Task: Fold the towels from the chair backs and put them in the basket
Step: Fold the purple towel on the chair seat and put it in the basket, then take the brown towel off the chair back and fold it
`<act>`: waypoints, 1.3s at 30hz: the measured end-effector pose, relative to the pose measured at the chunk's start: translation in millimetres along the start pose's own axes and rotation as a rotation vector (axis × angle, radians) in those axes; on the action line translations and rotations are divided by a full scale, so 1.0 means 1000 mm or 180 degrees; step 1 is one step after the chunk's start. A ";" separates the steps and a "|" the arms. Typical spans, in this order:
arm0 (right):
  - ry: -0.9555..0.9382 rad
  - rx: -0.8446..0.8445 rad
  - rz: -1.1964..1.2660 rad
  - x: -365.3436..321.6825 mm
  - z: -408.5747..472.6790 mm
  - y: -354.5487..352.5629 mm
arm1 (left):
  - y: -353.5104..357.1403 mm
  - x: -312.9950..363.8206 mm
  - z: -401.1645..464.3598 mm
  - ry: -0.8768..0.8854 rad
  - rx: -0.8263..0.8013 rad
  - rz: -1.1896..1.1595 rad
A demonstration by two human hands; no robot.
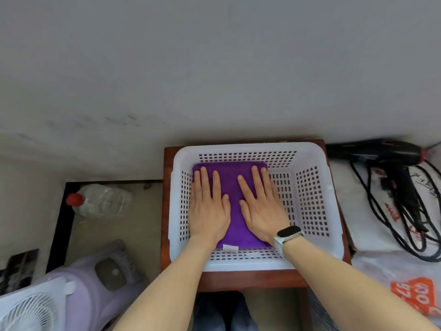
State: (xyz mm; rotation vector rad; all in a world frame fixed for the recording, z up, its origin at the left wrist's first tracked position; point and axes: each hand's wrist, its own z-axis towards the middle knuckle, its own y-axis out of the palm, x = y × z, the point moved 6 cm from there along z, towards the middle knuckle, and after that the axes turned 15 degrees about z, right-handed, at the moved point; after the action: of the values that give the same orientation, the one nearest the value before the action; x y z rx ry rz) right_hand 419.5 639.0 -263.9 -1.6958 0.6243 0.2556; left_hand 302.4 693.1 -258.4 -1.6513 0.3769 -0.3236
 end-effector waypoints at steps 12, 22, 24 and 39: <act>0.0262 -0.0673 0.0124 -0.042 -0.005 -0.084 | -0.082 -0.017 0.010 0.0141 -0.0416 0.0059; -0.0842 -0.0741 0.0728 -0.209 -0.089 -0.106 | -0.189 -0.141 -0.149 -0.1274 0.0358 -0.0947; -0.1140 -0.0849 0.0841 -0.251 -0.124 -0.092 | -0.194 -0.168 -0.213 -0.1687 0.0481 -0.1008; -0.3521 -0.3064 0.0454 -0.418 -0.614 0.119 | -0.156 -0.124 -0.869 -0.5200 0.1231 -0.0993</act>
State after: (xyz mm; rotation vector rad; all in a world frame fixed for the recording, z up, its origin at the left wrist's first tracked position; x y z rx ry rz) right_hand -93.9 147.5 -17.4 -2.0033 -0.2950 1.6562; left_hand -168.7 -19.7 -4.9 -1.1176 -1.1002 0.7100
